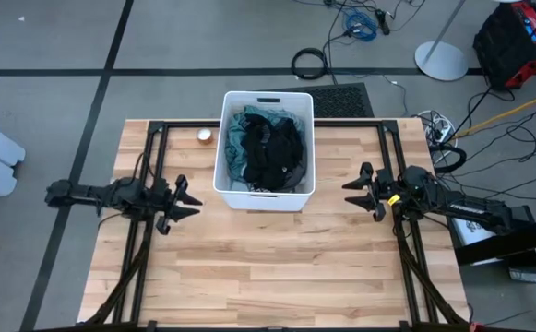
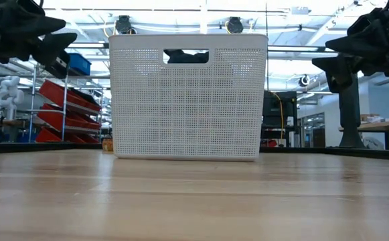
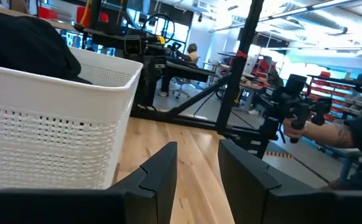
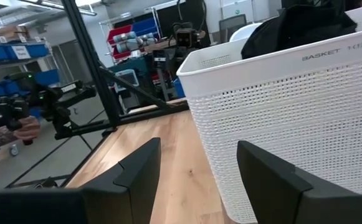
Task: Sort clothes
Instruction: Return to Home Position
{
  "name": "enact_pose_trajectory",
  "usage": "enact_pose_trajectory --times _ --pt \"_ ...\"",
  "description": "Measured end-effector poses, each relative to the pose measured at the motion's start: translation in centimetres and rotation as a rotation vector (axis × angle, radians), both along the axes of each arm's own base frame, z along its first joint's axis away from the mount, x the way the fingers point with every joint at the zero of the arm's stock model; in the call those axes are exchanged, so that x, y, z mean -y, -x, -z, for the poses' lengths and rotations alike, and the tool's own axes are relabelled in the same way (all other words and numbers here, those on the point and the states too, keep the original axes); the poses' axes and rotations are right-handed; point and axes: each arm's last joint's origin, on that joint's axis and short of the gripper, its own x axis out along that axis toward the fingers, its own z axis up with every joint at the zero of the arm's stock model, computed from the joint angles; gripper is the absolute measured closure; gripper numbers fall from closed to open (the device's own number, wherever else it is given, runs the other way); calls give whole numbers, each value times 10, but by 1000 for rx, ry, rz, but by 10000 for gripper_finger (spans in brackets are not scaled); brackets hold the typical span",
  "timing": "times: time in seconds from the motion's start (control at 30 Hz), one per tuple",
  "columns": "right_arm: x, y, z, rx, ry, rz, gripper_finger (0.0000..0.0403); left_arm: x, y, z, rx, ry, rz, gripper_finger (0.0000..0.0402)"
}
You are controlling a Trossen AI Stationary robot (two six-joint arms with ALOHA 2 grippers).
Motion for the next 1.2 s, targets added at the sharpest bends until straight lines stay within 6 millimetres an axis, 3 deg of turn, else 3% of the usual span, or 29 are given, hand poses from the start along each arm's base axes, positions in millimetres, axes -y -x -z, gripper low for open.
enact_pose_trajectory --times 0.33,0.93,1.2 --pt "-1 -2 8 -9 4 -60 204 -12 -1 4 -46 8 -9 276" --pt "-1 -5 11 -41 68 -70 204 -18 -1 6 -47 -161 -181 276" --pt "8 -6 15 -106 59 216 204 -18 -1 6 -45 -187 -183 276"
